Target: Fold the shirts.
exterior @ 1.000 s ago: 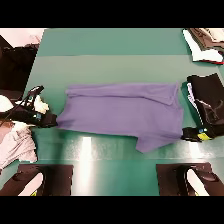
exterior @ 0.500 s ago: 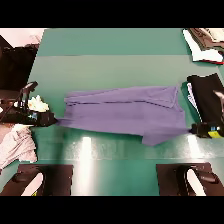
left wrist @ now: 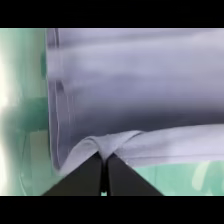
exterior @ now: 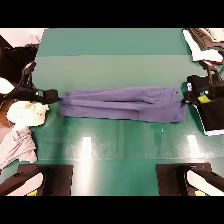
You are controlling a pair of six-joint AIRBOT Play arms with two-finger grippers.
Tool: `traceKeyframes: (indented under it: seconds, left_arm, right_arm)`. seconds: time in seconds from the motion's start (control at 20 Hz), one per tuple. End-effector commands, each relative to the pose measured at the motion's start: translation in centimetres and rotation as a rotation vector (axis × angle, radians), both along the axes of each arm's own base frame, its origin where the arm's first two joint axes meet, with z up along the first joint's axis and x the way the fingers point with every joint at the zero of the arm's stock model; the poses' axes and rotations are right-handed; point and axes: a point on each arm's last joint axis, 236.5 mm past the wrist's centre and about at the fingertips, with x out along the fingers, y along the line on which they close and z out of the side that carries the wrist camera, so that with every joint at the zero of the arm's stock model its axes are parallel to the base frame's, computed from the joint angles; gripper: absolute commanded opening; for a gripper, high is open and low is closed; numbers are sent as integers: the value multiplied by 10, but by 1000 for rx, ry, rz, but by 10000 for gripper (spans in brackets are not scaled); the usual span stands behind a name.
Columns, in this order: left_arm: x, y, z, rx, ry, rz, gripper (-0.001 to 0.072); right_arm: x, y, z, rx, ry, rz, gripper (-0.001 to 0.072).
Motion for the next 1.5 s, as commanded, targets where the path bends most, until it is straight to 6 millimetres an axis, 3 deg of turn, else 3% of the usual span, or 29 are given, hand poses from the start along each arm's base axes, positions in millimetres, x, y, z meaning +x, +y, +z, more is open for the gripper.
traceKeyframes:
  seconds: [0.0, 0.35, 0.4, 0.45, 0.5, 0.55, 0.7, 0.95, 1.0, 1.05, 1.1, 1.15, 1.2, 1.3, 1.45]
  left_arm:
    - [43, 7, -15, 6, -10, 30, 22]
    - [99, 20, -33, 9, -81, 117, 25]
    - [106, 23, -30, -1, -101, 157, 47]
    - [113, 25, -26, -16, -125, 196, 334]
    - [116, 25, -22, -35, -127, 219, 574]
    - [115, 23, -18, -43, -120, 218, 612]
    - [96, 11, -14, -50, -30, 143, 611]
    - [61, -3, -24, -63, 113, 57, 604]
    - [58, -4, -25, -67, 125, 52, 455]
    - [57, -6, -25, -75, 129, 51, 211]
    - [57, -8, -23, -88, 128, 51, 18]
    - [57, -12, -21, -108, 128, 50, 23]
    - [57, -19, -19, -130, 127, 36, 23]
    - [53, -34, -18, -133, 129, -3, 23]
    - [46, -66, -19, -121, 127, -79, 23]
  right_arm:
    - [49, 1, -11, 5, -6, -1, 14]
    - [122, -8, -31, 27, -20, -77, 23]
    - [134, -4, -33, 59, -37, -105, 157]
    - [145, -1, -32, 108, -57, -127, 426]
    - [152, 4, -29, 167, -67, -145, 514]
    - [156, 9, -23, 230, -72, -151, 514]
    - [133, 3, -14, 317, -32, -95, 513]
    - [71, -37, -37, 330, 59, -121, 512]
    - [59, -44, -45, 336, 74, -136, 512]
    - [51, -51, -53, 344, 88, -155, 512]
    - [43, -57, -62, 354, 108, -171, 513]
    - [37, -60, -70, 362, 125, -175, 530]
    - [32, -62, -78, 372, 145, -182, 632]
    - [31, -60, -91, 408, 163, -172, 656]
    - [45, -45, -97, 510, 138, -153, 656]
